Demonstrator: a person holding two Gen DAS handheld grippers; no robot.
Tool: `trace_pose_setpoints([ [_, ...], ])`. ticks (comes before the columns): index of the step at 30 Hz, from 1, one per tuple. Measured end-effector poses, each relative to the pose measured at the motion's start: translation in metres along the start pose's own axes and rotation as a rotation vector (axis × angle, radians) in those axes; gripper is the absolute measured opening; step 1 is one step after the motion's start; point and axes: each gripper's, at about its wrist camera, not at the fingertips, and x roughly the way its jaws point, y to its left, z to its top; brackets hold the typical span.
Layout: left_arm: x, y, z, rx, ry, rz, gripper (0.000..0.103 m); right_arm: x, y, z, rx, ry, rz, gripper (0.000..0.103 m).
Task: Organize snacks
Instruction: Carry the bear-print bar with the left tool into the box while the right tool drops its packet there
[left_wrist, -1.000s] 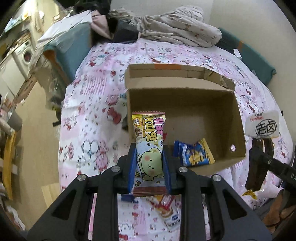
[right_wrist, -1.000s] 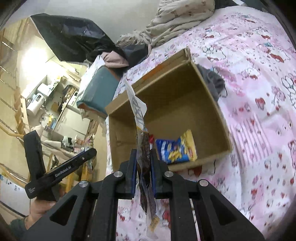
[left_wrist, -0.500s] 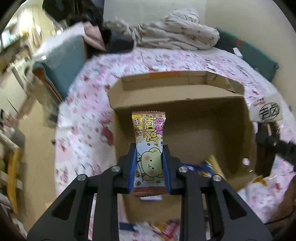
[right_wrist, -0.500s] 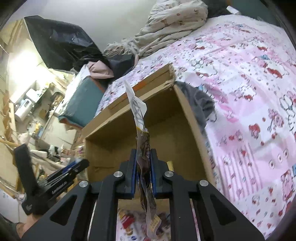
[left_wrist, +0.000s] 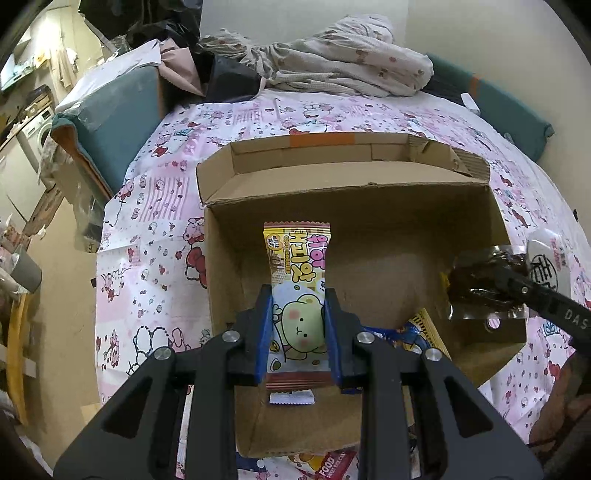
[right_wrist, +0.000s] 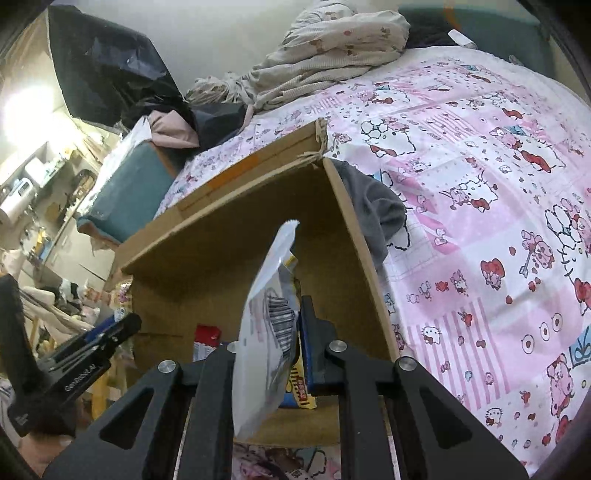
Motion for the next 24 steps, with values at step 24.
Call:
trace_pose_setpoints([
  [24, -0.0008, -0.0046, -0.0010, 0.001, 0.016, -0.020, 0.039, 0.0053, -0.0080, -0.0011, 0.052, 0.035, -0.028, 0.018],
])
